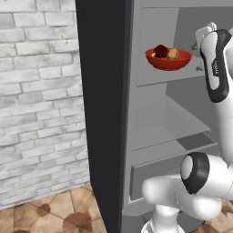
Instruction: Place the bowl with the corn and sweet potato on the second highest shelf of the fridge. Place the bowl with the chicken drumstick and steak on the top shelf of the fridge.
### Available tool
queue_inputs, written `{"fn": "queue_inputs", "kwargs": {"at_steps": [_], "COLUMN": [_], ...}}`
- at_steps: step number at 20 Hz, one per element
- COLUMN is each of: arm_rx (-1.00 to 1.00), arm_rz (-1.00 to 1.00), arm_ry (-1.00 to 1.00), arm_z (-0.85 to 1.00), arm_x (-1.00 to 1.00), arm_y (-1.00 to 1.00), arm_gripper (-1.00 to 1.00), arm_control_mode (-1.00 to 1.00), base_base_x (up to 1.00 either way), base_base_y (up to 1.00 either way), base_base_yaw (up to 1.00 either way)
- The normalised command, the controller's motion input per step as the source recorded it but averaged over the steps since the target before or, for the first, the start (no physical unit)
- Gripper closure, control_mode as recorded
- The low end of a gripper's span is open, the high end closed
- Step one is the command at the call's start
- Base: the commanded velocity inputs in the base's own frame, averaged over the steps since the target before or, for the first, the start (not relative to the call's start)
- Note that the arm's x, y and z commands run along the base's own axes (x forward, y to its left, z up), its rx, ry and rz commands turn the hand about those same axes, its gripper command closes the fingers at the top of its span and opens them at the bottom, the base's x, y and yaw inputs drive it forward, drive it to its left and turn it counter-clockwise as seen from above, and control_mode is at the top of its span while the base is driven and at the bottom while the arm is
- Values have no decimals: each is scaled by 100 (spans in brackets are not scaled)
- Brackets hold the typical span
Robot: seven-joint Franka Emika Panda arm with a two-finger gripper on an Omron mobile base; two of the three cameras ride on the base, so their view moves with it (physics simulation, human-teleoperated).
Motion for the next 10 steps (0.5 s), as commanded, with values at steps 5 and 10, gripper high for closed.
{"fn": "queue_inputs", "kwargs": {"at_steps": [5,10], "arm_rx": [-12,-11], "arm_rz": [5,9], "arm_ry": [0,4], "arm_z": [-38,-35], "arm_x": [-100,-100], "arm_y": [42,17], "arm_gripper": [-100,-100], "arm_control_mode": [-100,-100], "base_base_x": [0,0], "base_base_y": [0,0], "base_base_yaw": [0,0]}}
